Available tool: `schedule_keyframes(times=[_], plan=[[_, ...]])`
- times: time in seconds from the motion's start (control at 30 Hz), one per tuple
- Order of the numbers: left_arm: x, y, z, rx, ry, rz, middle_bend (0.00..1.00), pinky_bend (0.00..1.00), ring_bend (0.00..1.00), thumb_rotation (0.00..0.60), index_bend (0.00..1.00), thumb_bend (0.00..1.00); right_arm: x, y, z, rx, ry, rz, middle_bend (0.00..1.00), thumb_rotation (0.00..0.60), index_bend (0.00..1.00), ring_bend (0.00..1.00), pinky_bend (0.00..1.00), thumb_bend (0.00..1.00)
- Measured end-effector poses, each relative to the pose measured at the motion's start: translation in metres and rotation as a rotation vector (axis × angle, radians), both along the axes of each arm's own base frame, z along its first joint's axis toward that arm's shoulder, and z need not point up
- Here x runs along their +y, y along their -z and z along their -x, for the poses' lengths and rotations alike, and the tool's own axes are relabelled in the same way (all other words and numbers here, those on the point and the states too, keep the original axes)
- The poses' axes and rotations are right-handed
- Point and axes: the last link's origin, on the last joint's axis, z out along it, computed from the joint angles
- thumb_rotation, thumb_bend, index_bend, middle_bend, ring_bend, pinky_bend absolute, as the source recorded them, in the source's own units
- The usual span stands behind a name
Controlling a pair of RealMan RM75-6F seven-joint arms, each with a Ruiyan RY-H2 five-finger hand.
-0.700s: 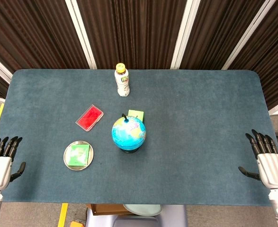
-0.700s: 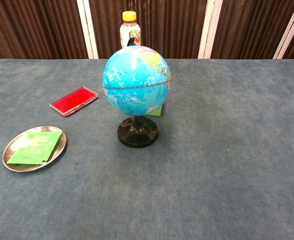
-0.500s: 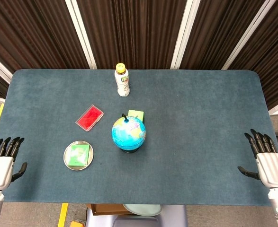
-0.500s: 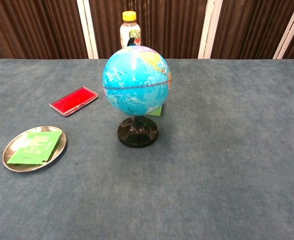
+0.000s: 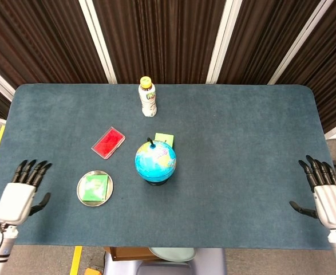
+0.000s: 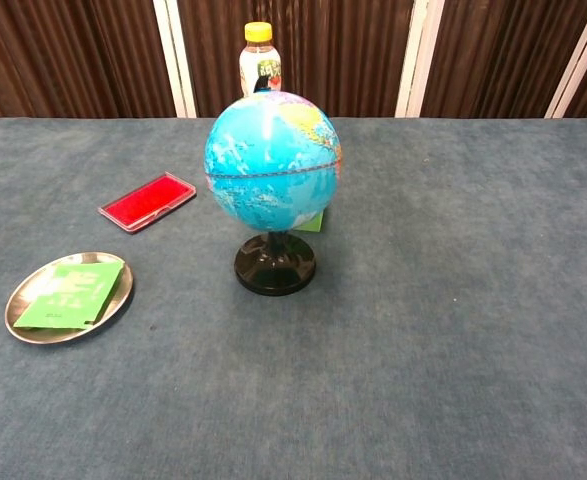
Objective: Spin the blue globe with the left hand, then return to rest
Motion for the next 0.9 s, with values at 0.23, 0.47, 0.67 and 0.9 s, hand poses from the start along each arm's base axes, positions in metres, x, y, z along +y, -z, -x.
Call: schedule_keyframes(times=[0.23,0.47,0.67,0.9], plan=[[0.014,0.009,-0.03,-0.053,0.107,0.072,0.08,0.02,0.04,0.6,0.08,0.38,0.0,-0.006,-0.007,-0.006,-0.032,0.014,0.0,0.6,0.0,0.0,0.0,0.05],[0.06,0.05,-0.122,-0.108,0.363,0.252,0.02,0.02,0.0,0.6,0.04,0.36,0.001,-0.017,-0.016,-0.01,-0.063,0.024,0.0,0.6,0.0,0.0,0.0,0.05],[0.077,0.077,-0.173,-0.149,0.432,0.319,0.01,0.02,0.0,0.6,0.02,0.35,0.004,-0.018,-0.016,-0.01,-0.049,0.027,0.0,0.6,0.0,0.0,0.0,0.05],[0.092,0.098,-0.212,-0.157,0.447,0.36,0.0,0.02,0.0,0.6,0.01,0.34,0.005,-0.016,-0.016,-0.018,-0.048,0.017,0.0,0.6,0.0,0.0,0.0,0.05]])
